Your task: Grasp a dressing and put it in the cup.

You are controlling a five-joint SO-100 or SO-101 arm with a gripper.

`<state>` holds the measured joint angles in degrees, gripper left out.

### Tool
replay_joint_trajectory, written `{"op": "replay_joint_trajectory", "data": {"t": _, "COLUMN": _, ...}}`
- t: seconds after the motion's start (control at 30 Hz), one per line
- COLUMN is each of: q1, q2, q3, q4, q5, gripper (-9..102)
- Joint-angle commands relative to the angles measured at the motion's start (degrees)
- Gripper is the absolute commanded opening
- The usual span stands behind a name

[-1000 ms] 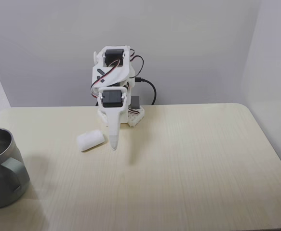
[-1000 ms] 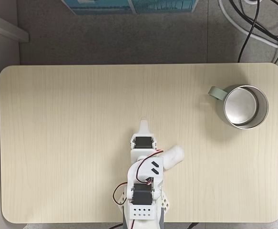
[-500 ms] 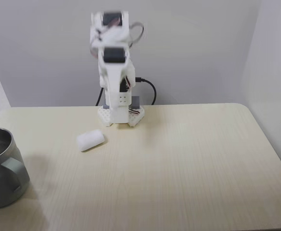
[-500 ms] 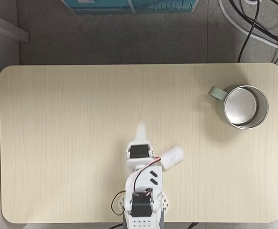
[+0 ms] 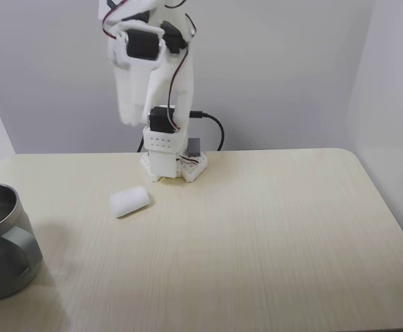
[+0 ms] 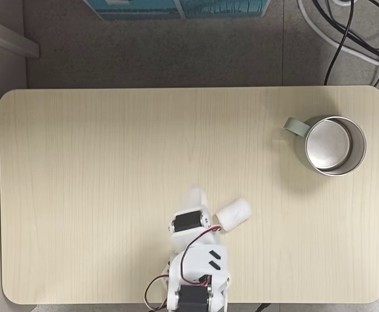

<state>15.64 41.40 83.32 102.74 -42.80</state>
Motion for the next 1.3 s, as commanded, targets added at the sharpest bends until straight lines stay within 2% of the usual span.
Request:
{"op": "replay_joint_trajectory", "data": {"t": 0.0, "q1": 6.4, "q2": 1.8, "q3": -2.8, "q4": 2.1, "q5": -6.8, "gripper": 20}}
{"op": "replay_joint_trajectory", "data": {"t": 0.17, "q1": 11.4, "q2": -0.6, "q3": -16.3, "q4": -0.4, "q5": -16.2, "gripper": 23}}
{"op": "replay_joint_trajectory", "data": {"t": 0.4, "q1": 21.0, "q2": -5.3, "q3": -41.9, "q4": -15.1, "q5": -26.6, "gripper": 25}}
{"op": "replay_joint_trajectory", "data": {"t": 0.67, "q1": 26.5, "q2": -5.3, "q3": -56.7, "q4": -29.4, "q5": -30.8, "gripper": 26}}
{"op": "replay_joint_trajectory", "data": {"t": 0.83, "q1": 26.1, "q2": -4.6, "q3": -62.1, "q4": -35.7, "q5": -30.8, "gripper": 27}}
{"op": "replay_joint_trajectory", "data": {"t": 1.27, "q1": 24.9, "q2": 13.4, "q3": -56.0, "q4": -40.4, "q5": -28.5, "gripper": 25}}
